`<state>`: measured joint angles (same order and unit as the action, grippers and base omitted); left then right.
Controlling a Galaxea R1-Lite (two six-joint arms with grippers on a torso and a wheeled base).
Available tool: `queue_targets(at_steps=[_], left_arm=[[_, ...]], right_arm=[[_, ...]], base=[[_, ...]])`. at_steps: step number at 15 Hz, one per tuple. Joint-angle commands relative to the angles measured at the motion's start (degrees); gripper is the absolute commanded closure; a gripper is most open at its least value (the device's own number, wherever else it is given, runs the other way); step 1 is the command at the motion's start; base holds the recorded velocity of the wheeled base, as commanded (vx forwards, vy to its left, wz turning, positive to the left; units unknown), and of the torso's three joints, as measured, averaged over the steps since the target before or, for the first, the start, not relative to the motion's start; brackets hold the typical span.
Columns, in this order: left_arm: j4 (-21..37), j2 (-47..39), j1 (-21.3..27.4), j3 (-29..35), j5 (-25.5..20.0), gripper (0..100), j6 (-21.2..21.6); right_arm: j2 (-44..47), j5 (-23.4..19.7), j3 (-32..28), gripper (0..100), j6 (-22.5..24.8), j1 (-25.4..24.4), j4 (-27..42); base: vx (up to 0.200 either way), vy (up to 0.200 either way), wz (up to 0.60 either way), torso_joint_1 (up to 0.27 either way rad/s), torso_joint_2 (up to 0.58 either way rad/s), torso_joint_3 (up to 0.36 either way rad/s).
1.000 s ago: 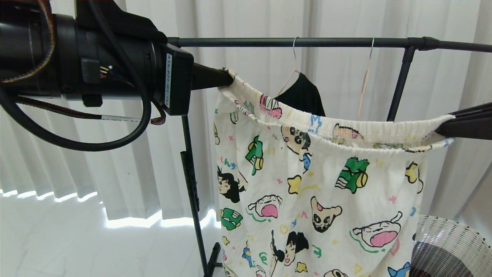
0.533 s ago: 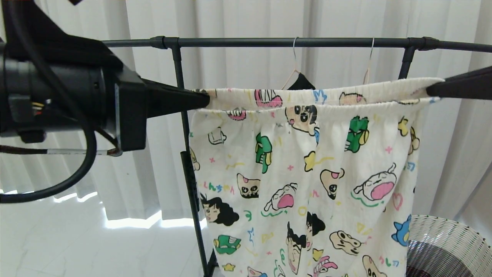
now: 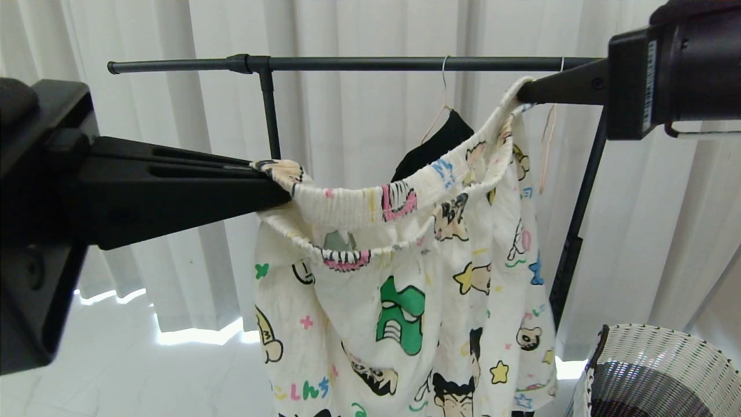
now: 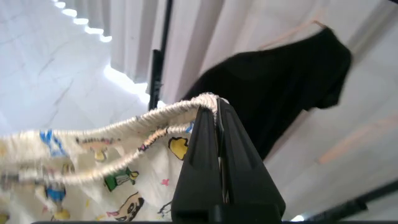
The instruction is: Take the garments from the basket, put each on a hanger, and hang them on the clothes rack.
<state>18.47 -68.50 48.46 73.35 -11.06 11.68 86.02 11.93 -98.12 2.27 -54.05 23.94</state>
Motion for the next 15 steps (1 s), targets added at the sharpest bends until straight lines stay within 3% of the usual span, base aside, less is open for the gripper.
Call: queue_targets(at_steps=[1,11,15], left_arm=[[-0.01,0.38,1.73,0.04,-0.02,100,0.01],[-0.01,0.56,2.17,0.13,0.25,100,0.1],[-0.1,-1.73,-6.53,3.03,3.06,100,0.01]], right_arm=[[2.58,-0.16,0.04,100,0.02,-1.05,-0.48],[1.96,0.11,0.3,100,0.02,-0.61,-0.3],[-3.31,0.28,-0.05,100,0.19,4.13,7.7]], base=[[0.0,0.0,0.0,0.0,0.0,0.0],[0.0,0.0,0.0,0.0,0.0,0.0],[0.0,0.0,0.0,0.0,0.0,0.0]])
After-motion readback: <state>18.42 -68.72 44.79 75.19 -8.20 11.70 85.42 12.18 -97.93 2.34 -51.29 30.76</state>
